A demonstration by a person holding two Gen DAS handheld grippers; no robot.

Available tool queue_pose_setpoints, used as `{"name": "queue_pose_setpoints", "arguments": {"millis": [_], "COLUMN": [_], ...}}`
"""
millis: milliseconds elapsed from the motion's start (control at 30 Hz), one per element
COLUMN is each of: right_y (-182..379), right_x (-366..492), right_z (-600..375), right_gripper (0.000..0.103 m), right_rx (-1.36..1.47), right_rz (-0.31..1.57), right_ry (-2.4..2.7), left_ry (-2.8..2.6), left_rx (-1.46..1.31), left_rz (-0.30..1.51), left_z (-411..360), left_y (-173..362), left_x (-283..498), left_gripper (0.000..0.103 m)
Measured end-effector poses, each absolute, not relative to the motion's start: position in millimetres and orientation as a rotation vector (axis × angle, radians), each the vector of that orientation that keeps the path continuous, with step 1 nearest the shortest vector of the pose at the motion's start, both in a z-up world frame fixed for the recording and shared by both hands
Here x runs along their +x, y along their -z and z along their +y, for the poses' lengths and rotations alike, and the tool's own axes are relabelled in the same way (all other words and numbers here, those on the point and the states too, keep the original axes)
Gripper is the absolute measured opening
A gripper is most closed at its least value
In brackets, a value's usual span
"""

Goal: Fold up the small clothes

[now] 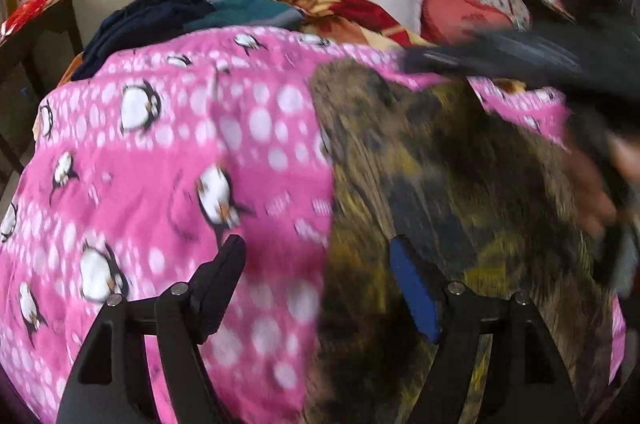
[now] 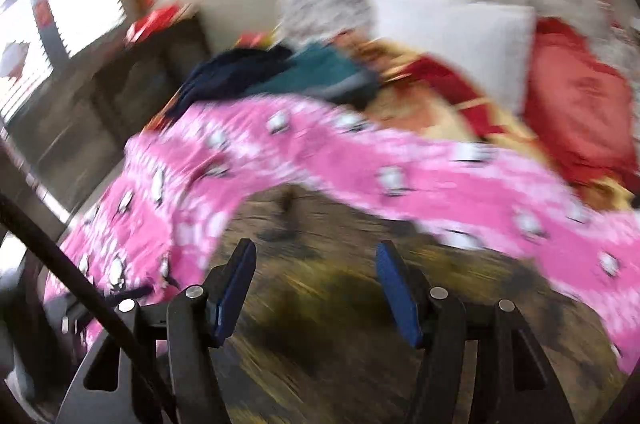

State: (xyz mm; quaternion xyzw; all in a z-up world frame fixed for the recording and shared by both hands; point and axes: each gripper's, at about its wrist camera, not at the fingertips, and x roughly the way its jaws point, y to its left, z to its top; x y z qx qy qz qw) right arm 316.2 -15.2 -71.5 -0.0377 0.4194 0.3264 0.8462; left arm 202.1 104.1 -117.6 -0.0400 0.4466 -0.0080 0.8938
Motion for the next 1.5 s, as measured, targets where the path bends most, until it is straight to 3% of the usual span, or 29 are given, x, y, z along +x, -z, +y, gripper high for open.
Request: {"name": "queue_pose_setpoints", "arguments": {"millis": [133,200,267,533,800,867,900,1067,1233,1367,1500], "right_y": [97.6,105.0,99.9,63.1,79.7,75.9,71.5,59.8,96.9,140.3,125.1], "right_x": [341.8,349.5,347.6,344.1,343.8,335.4,327.7,264.2,220.7,208.3,182.8], "right_z": [12.2,22.8,25.7,59.8,81.5,64.1,49.7,-60.6,-195.0,-277.3,-320.4], "right_gripper": [0.065,0.053,0.008,0.003,0.006,0.041,0.044,0.048,0.049,0.047,0.049], "right_rx": [-0.124,-0.136,-0.105,-0.044,-0.002,0.014,0.027,-0.029,-0.087,-0.023,0.071], "right_rz": [0.946,0.961,0.958,0.84,0.852,0.857,0.85,0.808,0.865,0.987,0.941], "right_ry": [-0.672,-0.679,-0.741,-0.817,-0.81,-0.791,-0.785,-0.623,-0.249,-0.127,-0.121], "left_ry": [0.043,0.083,0.132,0.016,-0.055,-0.049,-0.046,-0.038,-0.028,0.003,0.037], "left_rx": [-0.089,-0.099,-0.127,-0.026,-0.102,-0.113,-0.118,-0.115,-0.081,-0.084,-0.053], "left_rz": [0.91,0.929,0.933,0.92,0.944,0.94,0.934,0.88,0.849,0.872,0.881], "left_z": [101.8,101.5,103.2,101.0,126.9,128.2,130.3,133.4,118.8,99.7,69.7], "left_y": [121.5,122.3,121.1,127.7,141.5,139.8,137.9,113.7,92.4,83.8,76.7], "left_x": [188.7,184.8,179.8,177.1,184.6,183.7,183.9,170.2,172.3,176.4,180.1], "left_gripper": [0.074,0.074,0.074,0.075,0.077,0.077,0.077,0.077,0.077,0.077,0.08]}}
